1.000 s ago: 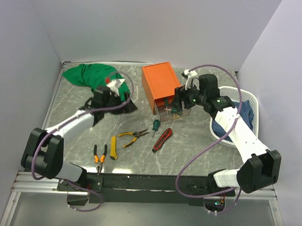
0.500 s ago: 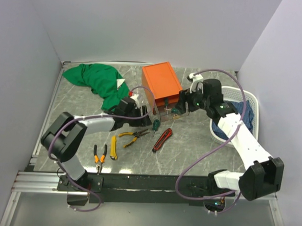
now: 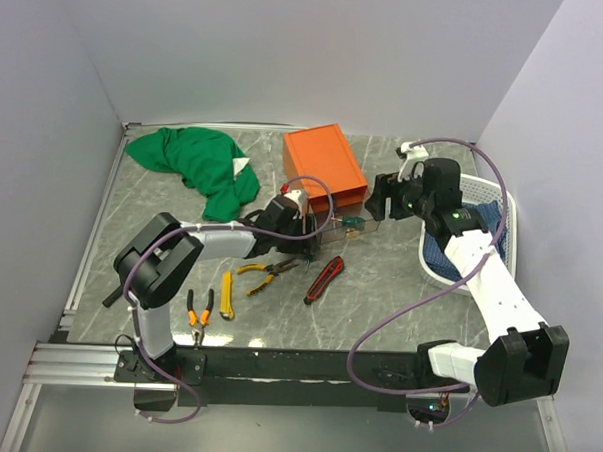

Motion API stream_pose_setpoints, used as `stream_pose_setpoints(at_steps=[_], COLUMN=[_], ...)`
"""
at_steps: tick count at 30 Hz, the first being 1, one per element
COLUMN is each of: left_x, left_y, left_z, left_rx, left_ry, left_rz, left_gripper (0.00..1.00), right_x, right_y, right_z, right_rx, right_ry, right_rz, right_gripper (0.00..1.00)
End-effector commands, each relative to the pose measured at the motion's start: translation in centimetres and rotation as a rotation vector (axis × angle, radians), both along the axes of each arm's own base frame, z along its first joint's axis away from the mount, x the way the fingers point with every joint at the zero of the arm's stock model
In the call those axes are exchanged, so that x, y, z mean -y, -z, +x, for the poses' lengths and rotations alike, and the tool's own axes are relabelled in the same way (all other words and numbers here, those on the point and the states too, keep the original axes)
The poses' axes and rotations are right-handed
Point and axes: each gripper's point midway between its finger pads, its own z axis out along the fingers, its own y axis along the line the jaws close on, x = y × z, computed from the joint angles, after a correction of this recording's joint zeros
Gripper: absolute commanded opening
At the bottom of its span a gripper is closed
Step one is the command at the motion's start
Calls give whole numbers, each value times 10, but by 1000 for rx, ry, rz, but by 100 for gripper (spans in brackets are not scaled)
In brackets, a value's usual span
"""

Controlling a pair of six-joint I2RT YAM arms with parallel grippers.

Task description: Sort the tools into containers

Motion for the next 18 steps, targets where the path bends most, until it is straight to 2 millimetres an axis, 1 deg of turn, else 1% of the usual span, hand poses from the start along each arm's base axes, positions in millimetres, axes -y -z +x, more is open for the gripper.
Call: stream_pose_setpoints(at_steps=[1,4,5,7,8,9,10,11,13,14,15,17,18], left_x=[-4,-13,-20,-26,-32,-35,-38,-45,-51,-58,-59,-64,-64], left_y=[6,15,20,27,33,33,33,38,36,39,33,30,17], left_z=[4,-2,-2,-5,-8,-10,-11,-14,-16,-18,-17,-20,-16], left_rx=[2,-21,-18,-24,-36,-38,-39,-52,-54,-61,-44,-35,-1], left_ry=[-36,-52,-68,-69,-77,-79,-85,-93,-103,-108,-106,-94,-93], left_rz=[64,93,120,145,159,160,161,173,167,171,158,147,123], left_gripper=[68,60,59,58,58,56,52,49,43,42,40,31,25], right_x=[5,8,8,7,7,7,6,6,7,7,7,6,6], right_y=[-13,-11,-9,-10,-9,-11,-13,-14,-16,-16,-16,-15,-14], right_z=[5,4,4,5,5,5,6,6,8,8,8,7,7], right_rx=[62,59,56,47,44,44,50,52,58,61,59,53,48], right_ry=[28,34,36,50,53,51,50,50,55,57,58,59,60], right_rz=[18,17,17,38,41,44,46,48,48,49,50,54,57], right_gripper=[79,79,79,79,79,79,79,79,79,79,79,79,79])
